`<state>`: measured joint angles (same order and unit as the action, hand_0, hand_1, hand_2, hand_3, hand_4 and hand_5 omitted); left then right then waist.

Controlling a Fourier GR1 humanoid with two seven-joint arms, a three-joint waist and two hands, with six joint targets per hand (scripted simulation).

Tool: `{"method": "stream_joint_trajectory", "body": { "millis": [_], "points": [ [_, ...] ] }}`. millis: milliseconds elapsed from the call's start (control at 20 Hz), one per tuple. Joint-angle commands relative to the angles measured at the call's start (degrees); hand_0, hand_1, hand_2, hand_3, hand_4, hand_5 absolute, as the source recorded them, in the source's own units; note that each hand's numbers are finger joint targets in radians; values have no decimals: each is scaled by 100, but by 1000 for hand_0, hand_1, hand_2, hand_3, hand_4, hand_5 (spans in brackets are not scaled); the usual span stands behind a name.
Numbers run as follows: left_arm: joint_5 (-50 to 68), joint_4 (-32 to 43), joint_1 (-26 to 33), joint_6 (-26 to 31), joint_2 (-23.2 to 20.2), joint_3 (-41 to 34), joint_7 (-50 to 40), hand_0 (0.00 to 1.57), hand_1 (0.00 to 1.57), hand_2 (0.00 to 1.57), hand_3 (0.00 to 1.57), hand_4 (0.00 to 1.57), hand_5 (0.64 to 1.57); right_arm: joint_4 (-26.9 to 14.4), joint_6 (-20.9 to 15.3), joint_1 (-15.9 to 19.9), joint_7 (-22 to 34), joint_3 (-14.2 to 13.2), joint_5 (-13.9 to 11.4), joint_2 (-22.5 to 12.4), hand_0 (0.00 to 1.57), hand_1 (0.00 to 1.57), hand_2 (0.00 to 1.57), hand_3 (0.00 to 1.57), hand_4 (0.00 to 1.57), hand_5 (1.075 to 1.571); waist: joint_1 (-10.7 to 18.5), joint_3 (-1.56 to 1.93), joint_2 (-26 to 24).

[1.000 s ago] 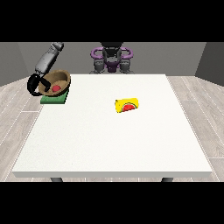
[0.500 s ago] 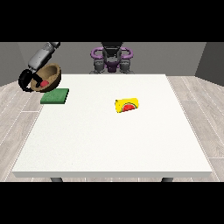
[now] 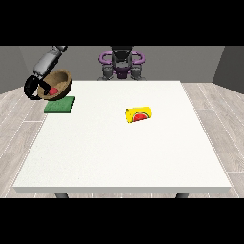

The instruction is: Pick the cup and pour the ball into the bowl, then pick the bowl and place it on the pad

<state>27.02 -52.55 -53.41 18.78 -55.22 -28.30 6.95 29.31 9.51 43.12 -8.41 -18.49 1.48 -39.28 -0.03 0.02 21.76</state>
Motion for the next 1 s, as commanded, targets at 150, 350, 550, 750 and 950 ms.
{"method": "stream_joint_trajectory", "body": {
  "millis": [150,350,550,750,950],
  "points": [
    [129,-240,77,-36,-95,-87,-36,0,0,0,0,0,1528,-407,126,-216,-357,-240,214,174,1571,1571,1571,1256,1063,1569,24,7,153],
    [227,-379,54,-27,-105,-159,9,0,0,0,0,0,1518,-643,-552,55,134,-704,389,-527,1534,1534,1521,1280,0,1567,139,6,402],
    [456,-491,0,50,-479,-282,-448,0,0,0,0,0,1516,-868,-98,178,202,-840,543,-827,740,740,690,1053,0,1538,156,10,467],
    [419,-758,277,-61,-145,-152,-311,0,0,0,0,0,1514,-900,-396,180,233,-759,454,-673,685,685,559,952,0,1531,264,5,324],
    [406,-830,422,-163,-47,-125,-292,0,0,0,0,0,1515,-890,-224,274,232,-859,600,-693,325,325,400,517,0,1493,187,5,195]
  ]
}}
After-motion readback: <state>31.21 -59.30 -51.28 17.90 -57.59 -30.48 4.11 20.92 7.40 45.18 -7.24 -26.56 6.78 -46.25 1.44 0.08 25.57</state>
